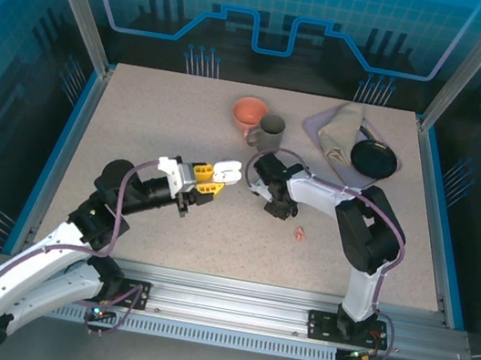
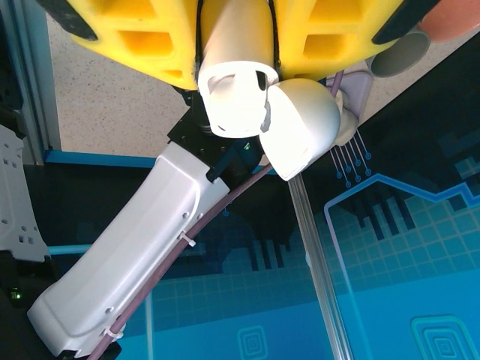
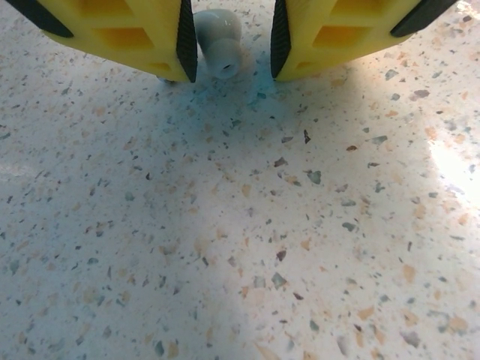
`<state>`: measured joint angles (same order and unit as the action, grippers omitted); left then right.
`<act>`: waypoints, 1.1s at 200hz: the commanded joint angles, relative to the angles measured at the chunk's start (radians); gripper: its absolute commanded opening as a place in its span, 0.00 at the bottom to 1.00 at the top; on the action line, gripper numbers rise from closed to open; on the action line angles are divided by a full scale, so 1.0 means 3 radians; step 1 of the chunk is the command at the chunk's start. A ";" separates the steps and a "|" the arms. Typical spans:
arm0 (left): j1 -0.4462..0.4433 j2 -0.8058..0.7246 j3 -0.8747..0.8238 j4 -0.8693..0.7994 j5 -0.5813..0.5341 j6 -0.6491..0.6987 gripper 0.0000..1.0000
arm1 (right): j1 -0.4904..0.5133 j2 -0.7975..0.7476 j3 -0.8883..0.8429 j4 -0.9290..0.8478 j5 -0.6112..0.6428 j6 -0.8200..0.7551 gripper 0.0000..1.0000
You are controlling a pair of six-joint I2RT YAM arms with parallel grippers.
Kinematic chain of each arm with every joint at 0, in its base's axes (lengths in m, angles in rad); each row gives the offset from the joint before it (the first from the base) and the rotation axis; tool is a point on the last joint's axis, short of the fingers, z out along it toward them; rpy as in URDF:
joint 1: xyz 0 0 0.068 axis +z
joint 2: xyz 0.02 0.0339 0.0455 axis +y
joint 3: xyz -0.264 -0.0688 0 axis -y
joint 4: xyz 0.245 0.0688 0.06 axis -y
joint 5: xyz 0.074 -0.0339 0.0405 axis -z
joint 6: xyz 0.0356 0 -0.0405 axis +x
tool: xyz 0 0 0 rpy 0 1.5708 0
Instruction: Insert the wireless bluetooth earbuds into the charging case
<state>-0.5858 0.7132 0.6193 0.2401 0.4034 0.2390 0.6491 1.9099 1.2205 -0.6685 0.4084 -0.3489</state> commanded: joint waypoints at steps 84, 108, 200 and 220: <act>-0.0028 0.0036 0.0141 0.0019 -0.0031 0.0015 0.00 | -0.0304 0.0119 0.0043 -0.0299 -0.0200 -0.0008 0.22; -0.0029 0.0036 0.0149 0.0018 -0.0033 0.0015 0.00 | -0.0321 0.0022 0.0025 -0.0256 -0.0293 0.0024 0.20; -0.0028 -0.0010 0.0124 0.0001 -0.0037 0.0028 0.00 | -0.0420 -0.0427 -0.0192 0.0065 -0.1006 0.0328 0.18; -0.0030 -0.0014 0.0124 -0.0003 -0.0031 0.0031 0.00 | -0.0447 -0.0457 -0.0231 0.0070 -0.0984 0.0371 0.19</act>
<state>-0.5858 0.7254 0.6220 0.2359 0.4034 0.2386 0.5293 1.8027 1.1770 -0.6598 0.1555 -0.2756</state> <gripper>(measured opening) 0.226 0.187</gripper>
